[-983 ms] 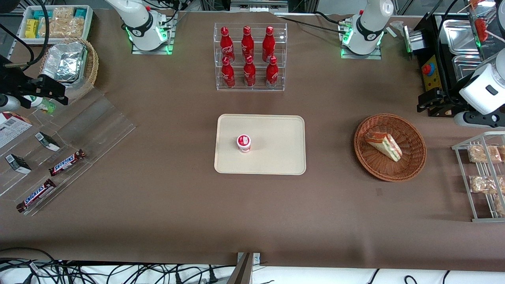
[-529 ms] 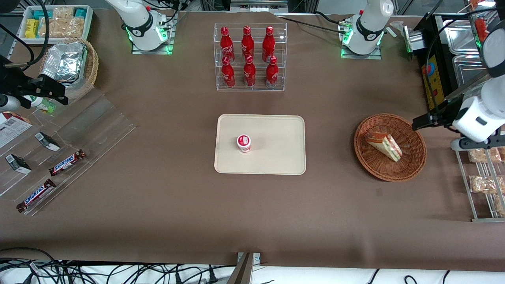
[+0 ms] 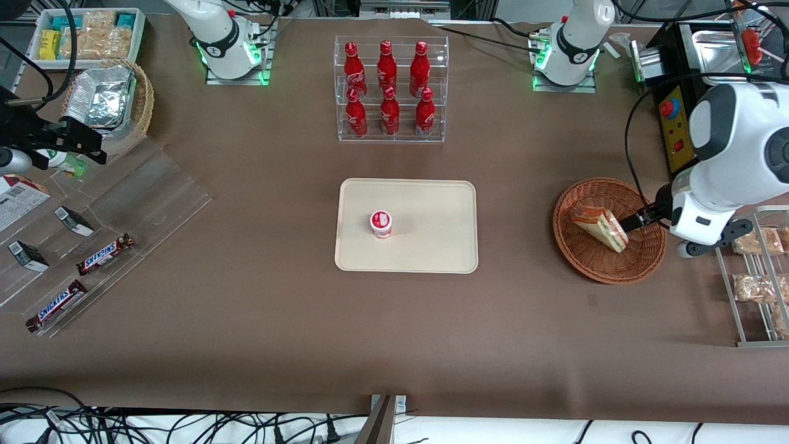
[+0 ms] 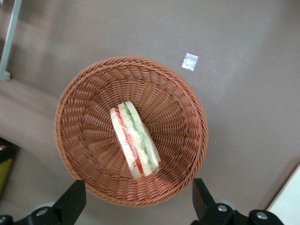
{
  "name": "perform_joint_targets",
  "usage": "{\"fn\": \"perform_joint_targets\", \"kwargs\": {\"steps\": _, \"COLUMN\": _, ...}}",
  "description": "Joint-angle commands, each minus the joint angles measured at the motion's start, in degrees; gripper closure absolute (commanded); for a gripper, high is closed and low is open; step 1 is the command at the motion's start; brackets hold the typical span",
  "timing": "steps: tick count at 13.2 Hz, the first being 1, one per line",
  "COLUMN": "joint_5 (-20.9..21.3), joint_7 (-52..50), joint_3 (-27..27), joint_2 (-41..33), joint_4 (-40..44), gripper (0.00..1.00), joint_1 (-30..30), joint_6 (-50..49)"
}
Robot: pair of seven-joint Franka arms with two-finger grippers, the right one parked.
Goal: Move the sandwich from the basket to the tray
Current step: 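Lower the left gripper and close it on the wrapped sandwich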
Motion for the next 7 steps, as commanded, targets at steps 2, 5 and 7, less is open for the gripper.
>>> {"fn": "perform_joint_targets", "kwargs": {"steps": 2, "joint_5": 1.40, "joint_7": -9.71, "joint_3": -0.20, "joint_2": -2.25, "joint_4": -9.84, "gripper": 0.00, "joint_1": -0.06, "joint_6": 10.85}}
{"fn": "perform_joint_targets", "kwargs": {"steps": 5, "joint_5": 3.15, "joint_7": -15.97, "joint_3": -0.29, "joint_2": -1.64, "joint_4": -16.00, "gripper": 0.00, "joint_1": -0.06, "joint_6": 19.73}}
{"fn": "perform_joint_targets", "kwargs": {"steps": 7, "joint_5": 3.42, "joint_7": -16.33, "joint_3": -0.20, "joint_2": -1.63, "joint_4": -19.08, "gripper": 0.00, "joint_1": 0.03, "joint_6": 23.61}}
